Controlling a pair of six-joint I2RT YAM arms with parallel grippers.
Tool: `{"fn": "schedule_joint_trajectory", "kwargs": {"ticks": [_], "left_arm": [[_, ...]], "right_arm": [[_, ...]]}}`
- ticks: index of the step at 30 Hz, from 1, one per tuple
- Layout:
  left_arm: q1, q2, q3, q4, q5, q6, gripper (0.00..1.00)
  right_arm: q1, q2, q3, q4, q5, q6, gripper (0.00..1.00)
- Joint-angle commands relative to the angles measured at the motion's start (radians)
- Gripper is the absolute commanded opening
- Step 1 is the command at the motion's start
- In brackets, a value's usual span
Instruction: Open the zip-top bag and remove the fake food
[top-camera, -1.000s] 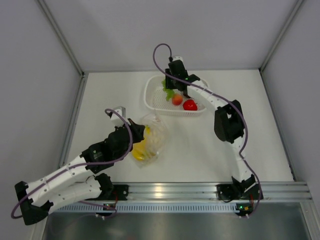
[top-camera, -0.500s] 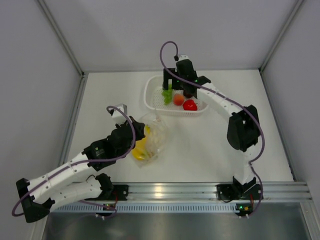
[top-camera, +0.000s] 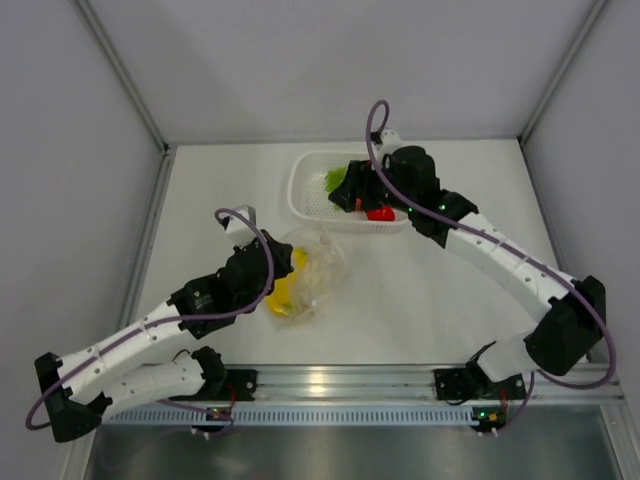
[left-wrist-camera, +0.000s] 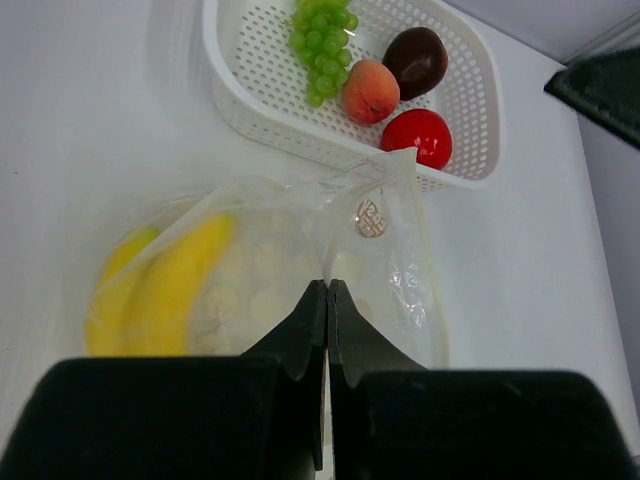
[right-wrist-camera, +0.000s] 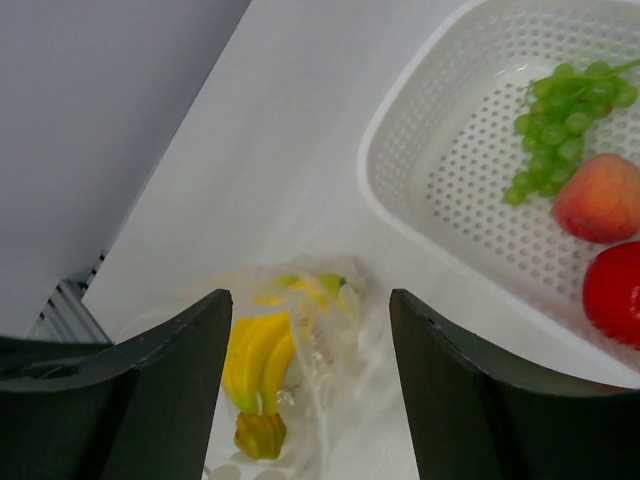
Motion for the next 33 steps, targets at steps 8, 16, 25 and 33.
{"fn": "schedule_joint_trajectory", "kwargs": {"ticks": [8, 16, 25, 33], "left_arm": [[-0.002, 0.025, 0.052, 0.021, 0.023, -0.064, 0.0], [-0.003, 0.052, 0.07, 0.022, 0.061, -0.104, 0.0], [-0.003, 0.028, 0.041, 0.022, 0.066, -0.159, 0.0], [-0.003, -0.004, 0.0, 0.024, 0.037, -0.199, 0.0]], "right_arm": [[0.298, -0.262, -0.277, 0.093, 0.266, 0.129, 0.56], [0.358, -0.164, -0.355, 0.211, 0.318, 0.278, 0.41], [0.427, 0.082, -0.294, 0.32, 0.335, 0.382, 0.41], [0.483, 0.163, -0.357, 0.428, 0.321, 0.473, 0.44]]}}
